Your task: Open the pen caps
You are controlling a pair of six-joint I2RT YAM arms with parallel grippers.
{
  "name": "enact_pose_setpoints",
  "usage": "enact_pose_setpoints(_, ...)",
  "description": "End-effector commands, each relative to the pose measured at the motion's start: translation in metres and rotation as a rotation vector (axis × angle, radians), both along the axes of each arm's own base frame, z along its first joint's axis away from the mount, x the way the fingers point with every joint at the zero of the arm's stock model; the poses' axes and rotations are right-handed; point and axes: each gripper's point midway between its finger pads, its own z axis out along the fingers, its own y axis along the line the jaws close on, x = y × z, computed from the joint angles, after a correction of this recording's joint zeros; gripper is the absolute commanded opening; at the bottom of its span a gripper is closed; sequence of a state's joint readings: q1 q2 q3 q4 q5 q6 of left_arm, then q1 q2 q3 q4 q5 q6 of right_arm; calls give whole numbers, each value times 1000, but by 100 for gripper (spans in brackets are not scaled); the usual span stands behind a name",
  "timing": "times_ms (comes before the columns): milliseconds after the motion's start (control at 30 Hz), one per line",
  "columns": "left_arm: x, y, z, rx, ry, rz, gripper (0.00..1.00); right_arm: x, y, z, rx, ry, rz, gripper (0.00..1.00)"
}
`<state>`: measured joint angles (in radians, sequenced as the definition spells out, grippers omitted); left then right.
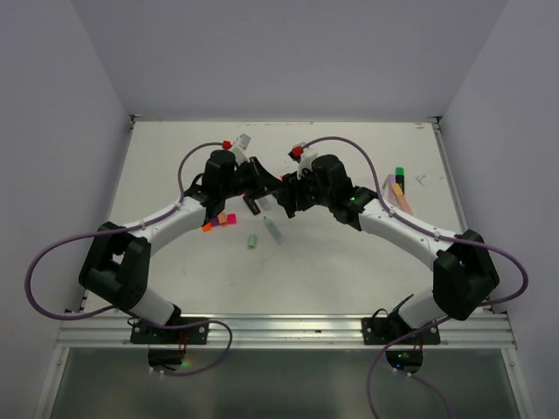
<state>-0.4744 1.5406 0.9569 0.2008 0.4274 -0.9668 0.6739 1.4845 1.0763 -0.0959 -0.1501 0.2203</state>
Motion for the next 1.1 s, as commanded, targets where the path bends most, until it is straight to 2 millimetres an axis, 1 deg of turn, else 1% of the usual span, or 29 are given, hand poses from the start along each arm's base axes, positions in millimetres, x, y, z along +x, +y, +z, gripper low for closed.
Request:
enact_pose_setpoints(0,-6,-3,34,-62,-89,-23,0,4,10,4,33,-17,18,51)
enact_pose_setpoints(33,-5,-2,35,-66,-91,-19,0,3,12,1,33,-9,25,48)
enact_pose_setpoints(100,-6,-2,39,-71,-101,-12,0,3,13,-1,36,1,32,34)
enact_pose_setpoints(167,-4,-1,43,-93,-110,-3,0,1,16,-6,39,18,42,14)
enact_pose_setpoints(200,-4,-1,46,-100,-117,4,0,-2,16,-10,35,32,48,0)
enact_pose_setpoints(267,0,-1,53,-116,-141,14,0,-4,15,-18,11,42,35,0)
enact_pose_setpoints(300,5,1,56,-116,-150,32,0,-7,12,-25,-19,47,26,0)
enact_pose_setpoints(333,8,2,56,-117,-150,43,0,-11,12,-30,-37,51,28,0)
enact_pose_setpoints(367,15,9,64,-139,-174,73,0,-12,12,-33,-47,52,20,0)
enact_pose_setpoints(400,22,16,67,-147,-190,115,0,-17,9,-40,-49,68,16,0)
enact_pose_setpoints(433,29,24,72,-154,-202,151,0,-19,10,-43,-50,68,17,0)
enact_pose_setpoints(467,41,37,75,-152,-212,201,0,-20,8,-46,-56,73,6,0)
enact_pose_setpoints(500,51,45,81,-148,-224,241,0,-24,7,-52,-64,83,6,0)
enact_pose_setpoints(533,61,61,83,-148,-221,289,0,-28,7,-54,-70,88,11,0)
enact_pose_setpoints(567,69,68,87,-153,-237,313,0,-30,5,-60,-79,97,5,0)
enact_pose_setpoints(600,75,76,93,-157,-255,343,0,-33,5,-60,-82,98,8,0)
enact_pose_setpoints(633,79,81,96,-153,-262,361,0,-35,4,-61,-87,94,5,0)
enact_pose_setpoints(667,85,89,93,-135,-256,380,0,-35,3,-62,-89,95,-1,0)
enact_pose_setpoints(700,90,92,96,-131,-266,396,0,-37,-1,-66,-106,98,-3,0)
enact_pose_setpoints(767,95,99,92,-116,-258,402,0,-39,-3,-65,-105,102,-4,0)
enact_pose_setpoints(800,96,97,97,-119,-272,371,0,-43,-5,-67,-120,119,6,0)
enact_pose_setpoints(833,97,97,98,-101,-307,343,0,-46,-5,-64,-111,119,15,0)
enact_pose_setpoints(867,101,93,105,-108,-363,302,0,-50,-5,-65,-108,126,25,0)
enact_pose_setpoints(900,99,89,112,-111,-392,257,0,-53,-6,-67,-111,144,31,0)
enact_pose_setpoints(933,99,91,112,-108,-402,246,0,-57,-5,-67,-103,154,45,0)
enact_pose_setpoints(967,99,89,118,-119,-457,215,0,-61,-3,-66,-93,162,64,0)
enact_pose_setpoints(1000,94,85,121,-125,-480,161,0,-63,-4,-68,-90,173,57,0)
enact_pose_setpoints(1033,97,88,117,-107,-478,169,0,-65,-3,-69,-83,180,69,0)
enact_pose_setpoints(1067,96,90,121,-101,-496,176,0,-67,-3,-71,-81,186,74,0)
